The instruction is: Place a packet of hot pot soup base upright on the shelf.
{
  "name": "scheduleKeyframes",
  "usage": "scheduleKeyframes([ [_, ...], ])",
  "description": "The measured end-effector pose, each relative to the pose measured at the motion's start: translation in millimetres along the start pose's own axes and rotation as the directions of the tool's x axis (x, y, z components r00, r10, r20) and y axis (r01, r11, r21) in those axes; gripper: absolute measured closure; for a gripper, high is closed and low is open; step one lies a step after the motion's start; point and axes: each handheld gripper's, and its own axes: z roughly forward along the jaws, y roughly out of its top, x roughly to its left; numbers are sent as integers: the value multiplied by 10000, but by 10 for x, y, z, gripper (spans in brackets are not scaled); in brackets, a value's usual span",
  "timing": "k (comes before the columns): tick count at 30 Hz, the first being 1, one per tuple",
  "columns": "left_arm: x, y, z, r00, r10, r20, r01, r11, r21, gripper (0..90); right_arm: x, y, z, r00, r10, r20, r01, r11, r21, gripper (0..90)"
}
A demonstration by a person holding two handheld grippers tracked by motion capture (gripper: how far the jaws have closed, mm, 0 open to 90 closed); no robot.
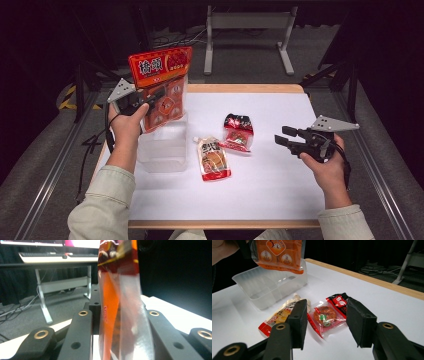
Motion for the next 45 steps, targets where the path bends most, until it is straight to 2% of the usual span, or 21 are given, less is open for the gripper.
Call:
scheduleKeyframes([
  [5,20,-59,40,10000,-62,-20,62,10000,39,713,8,-2,8,10000,7,-70,-7,10000,12,523],
  [9,60,-147,88,9996,-252,-147,260,9979,597,713,-4,-10,11,9999,12,-107,-12,10000,13,522],
  [11,67,-165,94,9996,-251,-161,262,9972,705,713,-8,-12,13,10000,2,-98,-1,10000,32,522],
  [18,128,-261,98,9974,-721,29,716,9941,814,712,-3,-16,25,9999,25,-171,-25,10000,36,519],
  [22,138,-310,98,9970,-755,196,722,9881,1361,709,3,-23,48,9997,23,-237,-21,10000,89,516],
  [27,140,-312,76,9972,-704,240,662,9871,1461,709,7,-24,52,9997,31,-253,-28,9999,107,513],
  [34,123,-304,24,9964,-790,308,717,9789,1916,706,10,-25,52,9996,30,-293,-27,9999,101,510],
  [38,129,-304,-14,9972,-639,386,537,9731,2240,707,11,-29,59,9994,13,-334,-9,9999,107,508],
  [40,137,-322,-24,9973,-552,481,428,9727,2279,709,23,-26,63,9994,-2,-346,7,9999,123,507],
  [45,135,-362,-54,9958,-650,651,493,9744,2193,709,33,-23,62,9993,-36,-373,40,9999,95,506],
])
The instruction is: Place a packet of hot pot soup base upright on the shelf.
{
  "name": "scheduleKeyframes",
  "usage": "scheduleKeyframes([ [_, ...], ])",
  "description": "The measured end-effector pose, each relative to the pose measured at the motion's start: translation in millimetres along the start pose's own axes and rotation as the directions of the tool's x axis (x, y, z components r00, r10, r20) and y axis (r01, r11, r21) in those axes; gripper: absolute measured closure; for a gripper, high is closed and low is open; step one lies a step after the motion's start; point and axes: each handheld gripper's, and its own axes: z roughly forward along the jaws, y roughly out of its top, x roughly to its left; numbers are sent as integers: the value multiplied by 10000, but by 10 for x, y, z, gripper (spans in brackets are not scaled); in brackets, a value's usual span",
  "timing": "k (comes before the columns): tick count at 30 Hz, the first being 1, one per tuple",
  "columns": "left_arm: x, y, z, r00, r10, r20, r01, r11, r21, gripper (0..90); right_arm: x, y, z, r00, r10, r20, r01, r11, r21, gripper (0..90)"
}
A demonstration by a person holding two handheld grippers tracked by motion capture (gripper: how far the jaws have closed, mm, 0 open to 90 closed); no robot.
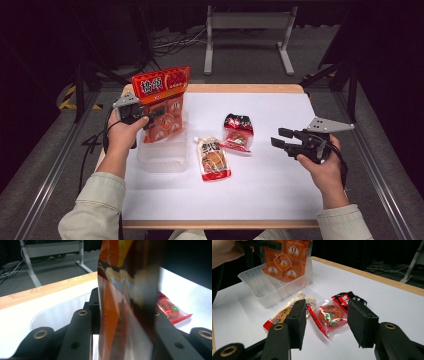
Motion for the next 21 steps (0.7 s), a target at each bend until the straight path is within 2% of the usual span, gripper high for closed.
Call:
scheduleKeyframes([
  [5,18,-56,-42,9998,-174,31,175,9998,-33,707,6,-2,-6,10000,-20,-13,20,10000,20,505],
  [8,38,-119,-62,9979,-647,38,647,9979,24,702,16,-2,1,10000,-21,-33,21,10000,25,504],
  [11,51,-159,-67,9983,-591,14,591,9982,55,700,19,-2,4,10000,-51,-65,51,10000,30,503],
  [12,68,-237,-40,9989,-370,-298,394,9957,838,700,24,-4,9,10000,-43,-58,43,10000,43,502],
  [13,68,-237,-40,9989,-370,-298,394,9957,838,701,24,-4,9,10000,-43,-58,43,10000,43,502],
  [14,77,-299,-23,9980,-515,-358,540,9960,719,701,25,-6,13,10000,-48,-63,48,10000,59,502],
  [16,102,-337,-44,9958,-900,-158,907,9947,480,700,30,-8,17,9999,-74,-72,75,9999,84,501],
  [21,74,-318,-43,9978,-611,-276,626,9964,575,690,25,-18,37,10000,-37,-77,38,9999,143,499],
])
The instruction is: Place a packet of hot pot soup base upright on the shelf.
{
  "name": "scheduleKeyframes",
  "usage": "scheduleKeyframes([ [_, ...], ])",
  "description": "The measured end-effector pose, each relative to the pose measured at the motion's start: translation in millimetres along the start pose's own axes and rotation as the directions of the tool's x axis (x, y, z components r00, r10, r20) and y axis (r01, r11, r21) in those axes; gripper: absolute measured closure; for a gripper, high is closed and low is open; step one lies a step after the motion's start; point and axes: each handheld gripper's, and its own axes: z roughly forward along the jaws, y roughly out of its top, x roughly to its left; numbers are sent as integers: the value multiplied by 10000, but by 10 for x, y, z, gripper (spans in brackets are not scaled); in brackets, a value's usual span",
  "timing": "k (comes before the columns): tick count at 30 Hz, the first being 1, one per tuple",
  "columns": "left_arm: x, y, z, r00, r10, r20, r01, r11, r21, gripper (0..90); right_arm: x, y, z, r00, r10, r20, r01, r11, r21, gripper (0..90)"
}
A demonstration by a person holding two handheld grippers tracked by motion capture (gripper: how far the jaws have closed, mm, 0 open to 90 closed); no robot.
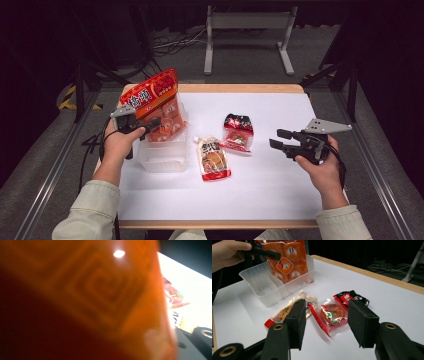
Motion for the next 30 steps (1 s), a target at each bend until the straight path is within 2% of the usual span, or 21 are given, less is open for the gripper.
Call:
scheduleKeyframes([
  [1,1,2,-1,10000,-7,-66,7,10000,-24,683,0,-1,6,10000,2,-9,-2,10000,24,498],
  [3,21,3,-24,9991,31,-419,-46,9993,-371,656,-3,-7,18,10000,19,6,-19,10000,46,496],
  [4,31,3,-38,9987,-107,-505,76,9981,-610,608,-4,-9,21,10000,15,6,-15,10000,57,495],
  [5,31,3,-38,9987,-107,-505,76,9981,-610,546,-5,-10,24,10000,24,-2,-24,10000,63,495],
  [6,41,4,-60,9981,-307,-540,255,9951,-953,546,-5,-10,24,10000,24,-2,-24,10000,63,495],
  [7,46,3,-78,9975,-425,-573,354,9923,-1190,482,-8,-10,27,10000,23,2,-23,10000,58,494],
  [10,58,8,-114,9944,-585,-880,470,9908,-1272,244,-10,-10,38,10000,36,-12,-36,10000,85,492],
  [12,52,5,-145,9918,-655,-1095,518,9910,-1237,147,-7,-12,51,10000,48,-29,-47,9999,99,491],
  [14,25,1,-192,9911,-693,-1135,540,9896,-1334,83,-7,-12,54,10000,51,-25,-51,9999,96,488],
  [18,-77,9,-304,9935,-432,-1058,262,9872,-1570,55,-7,-12,54,10000,50,15,-50,10000,76,484],
  [23,-224,18,-482,9938,-28,-1112,-144,9881,-1533,45,-13,-24,56,9999,-19,99,18,9999,126,478],
  [26,-285,9,-614,9915,274,-1270,-457,9885,-1442,44,-14,-23,44,9999,2,148,-3,10000,64,478],
  [30,-361,-31,-761,9916,568,-1158,-704,9907,-1168,39,-23,-25,41,9998,-32,196,31,10000,43,475],
])
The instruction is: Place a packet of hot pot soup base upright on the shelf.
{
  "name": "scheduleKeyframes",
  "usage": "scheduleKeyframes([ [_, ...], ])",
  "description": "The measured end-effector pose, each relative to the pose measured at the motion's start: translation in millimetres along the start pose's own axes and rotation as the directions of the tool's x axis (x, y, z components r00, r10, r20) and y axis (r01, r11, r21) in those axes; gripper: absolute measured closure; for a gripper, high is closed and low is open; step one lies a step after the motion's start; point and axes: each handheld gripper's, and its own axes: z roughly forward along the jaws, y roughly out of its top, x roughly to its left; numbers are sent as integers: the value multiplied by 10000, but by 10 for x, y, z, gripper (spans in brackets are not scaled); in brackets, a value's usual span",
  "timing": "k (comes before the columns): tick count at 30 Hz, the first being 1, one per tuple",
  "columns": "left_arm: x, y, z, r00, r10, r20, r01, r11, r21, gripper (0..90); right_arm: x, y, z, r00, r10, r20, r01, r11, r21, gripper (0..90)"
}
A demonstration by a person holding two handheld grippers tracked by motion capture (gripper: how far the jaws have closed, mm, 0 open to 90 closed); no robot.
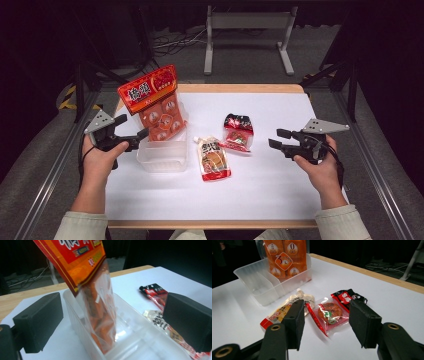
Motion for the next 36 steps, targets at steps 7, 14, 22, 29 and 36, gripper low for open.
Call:
scheduleKeyframes([
  [7,-93,-49,-110,9993,165,327,-176,9993,317,42,-6,3,18,10000,-8,23,8,10000,-15,471],
  [14,-121,-66,-160,9990,178,414,-200,9984,537,43,-20,19,64,10000,-74,-2,74,10000,-12,470],
  [22,-115,-73,-219,9991,137,399,-157,9985,518,41,-110,79,234,10000,42,47,-43,9998,218,469],
  [29,-111,-88,-232,9990,72,451,-98,9983,579,43,-185,131,422,9991,356,214,-366,9980,524,453],
  [36,-129,-85,-257,9985,27,552,-60,9982,598,49,-261,158,605,9985,385,392,-417,9955,845,451],
])
